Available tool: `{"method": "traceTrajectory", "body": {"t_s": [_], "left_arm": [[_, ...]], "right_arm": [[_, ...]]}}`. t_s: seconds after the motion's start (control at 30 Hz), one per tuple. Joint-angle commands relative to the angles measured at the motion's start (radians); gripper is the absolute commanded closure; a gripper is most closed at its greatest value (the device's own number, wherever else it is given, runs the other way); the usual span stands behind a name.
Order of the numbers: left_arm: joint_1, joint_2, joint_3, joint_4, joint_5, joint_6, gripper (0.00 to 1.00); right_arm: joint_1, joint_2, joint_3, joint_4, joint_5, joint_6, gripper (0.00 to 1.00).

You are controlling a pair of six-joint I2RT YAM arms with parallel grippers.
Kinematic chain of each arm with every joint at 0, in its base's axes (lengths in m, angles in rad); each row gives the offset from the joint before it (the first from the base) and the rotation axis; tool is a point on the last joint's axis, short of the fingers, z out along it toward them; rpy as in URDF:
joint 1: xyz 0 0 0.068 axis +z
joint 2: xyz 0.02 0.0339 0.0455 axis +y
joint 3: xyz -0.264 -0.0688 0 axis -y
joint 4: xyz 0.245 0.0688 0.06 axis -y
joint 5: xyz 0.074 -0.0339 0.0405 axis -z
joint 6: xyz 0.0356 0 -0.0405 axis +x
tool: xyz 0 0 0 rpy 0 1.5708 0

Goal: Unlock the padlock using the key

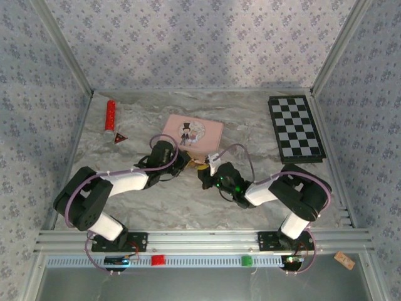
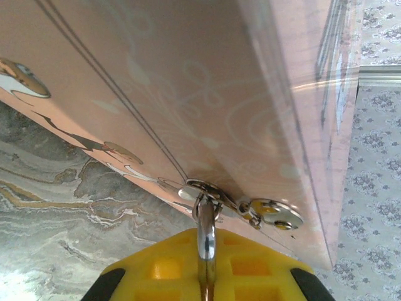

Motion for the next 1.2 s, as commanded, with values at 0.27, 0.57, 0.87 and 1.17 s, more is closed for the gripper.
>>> {"method": "traceTrajectory", "body": {"t_s": [0.27, 0.57, 0.87, 1.17], "left_arm": [[-0.002, 0.035, 0.026, 0.134, 0.075, 0.024, 0.74], [0.021, -0.034, 0.038, -0.013, 0.034, 0.086, 0.39], [0.094, -0.135, 0.02, -0.162, -0.012, 0.173, 0.34], [0.155, -0.211, 0.212, -0.605, -0.184, 0.522, 0.3]], "right_arm": [[0.022, 0.062, -0.007, 0.067, 0.028, 0.164, 1.0], [0.021, 0.073, -0.031, 0.06, 0.082, 0.202, 1.0], [0.035, 0.06, -0.054, 0.06, 0.092, 0.223, 1.0], [0.036, 0.064, -0.047, 0.085, 0.077, 0.292, 1.0]]}}
